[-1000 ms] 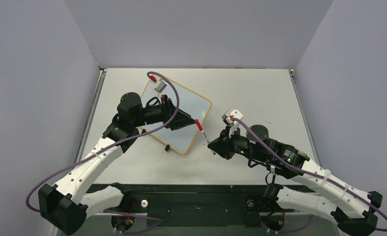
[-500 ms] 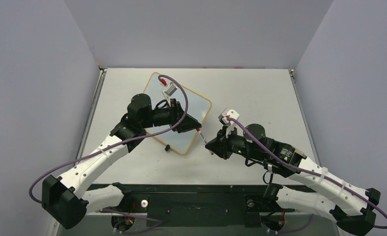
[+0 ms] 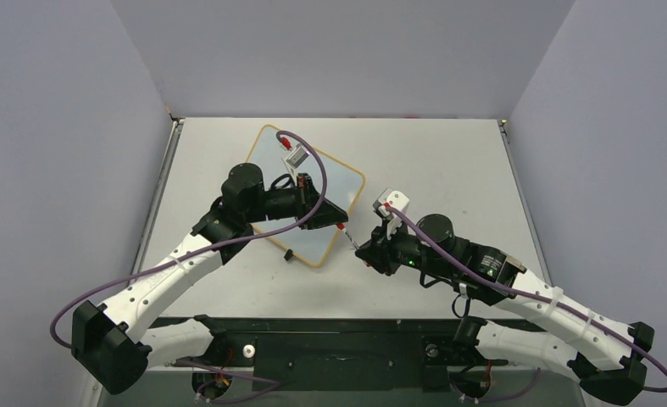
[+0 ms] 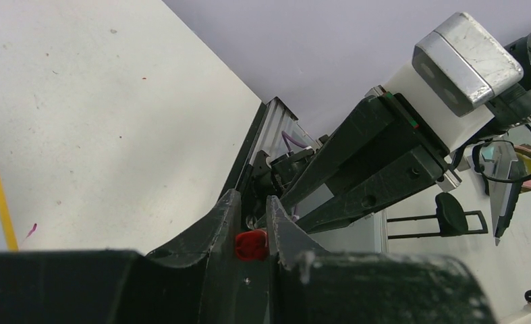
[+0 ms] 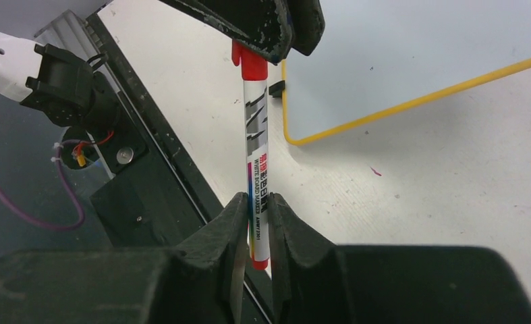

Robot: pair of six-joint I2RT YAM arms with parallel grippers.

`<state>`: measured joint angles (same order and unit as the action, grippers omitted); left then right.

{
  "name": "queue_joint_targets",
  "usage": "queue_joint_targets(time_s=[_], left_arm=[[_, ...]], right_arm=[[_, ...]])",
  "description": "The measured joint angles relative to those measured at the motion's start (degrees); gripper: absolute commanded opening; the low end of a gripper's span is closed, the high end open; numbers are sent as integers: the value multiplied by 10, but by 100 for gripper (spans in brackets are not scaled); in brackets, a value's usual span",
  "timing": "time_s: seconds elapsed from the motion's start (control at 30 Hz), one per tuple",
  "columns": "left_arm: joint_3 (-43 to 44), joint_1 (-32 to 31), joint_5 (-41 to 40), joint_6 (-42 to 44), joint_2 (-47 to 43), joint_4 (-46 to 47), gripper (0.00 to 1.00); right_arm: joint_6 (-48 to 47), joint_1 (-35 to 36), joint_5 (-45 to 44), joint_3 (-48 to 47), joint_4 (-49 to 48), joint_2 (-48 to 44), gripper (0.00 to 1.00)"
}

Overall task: Write a sentence on the whiteboard
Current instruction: Open the whiteboard marker at the center of the board.

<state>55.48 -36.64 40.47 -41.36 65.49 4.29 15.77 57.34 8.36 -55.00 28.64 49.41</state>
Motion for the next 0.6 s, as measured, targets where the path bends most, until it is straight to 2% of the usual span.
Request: queue_joint_targets(time_s=[0.03,0.1,0.3,0.6], left_arm=[[0,0,0,0,0,0,0],[0,-1,-7,2,0,0,0],[-9,-1,-49,-5,-9,14,0],[-48,-1,-126,-51,-63,89,0]], right_arm=[[0,1,-3,0,0,0,42],[2,1,-12,0,-2,0,56],[28,1,-65,0,-23,-2,64],[86,1,-168,51,-108,-60,66]])
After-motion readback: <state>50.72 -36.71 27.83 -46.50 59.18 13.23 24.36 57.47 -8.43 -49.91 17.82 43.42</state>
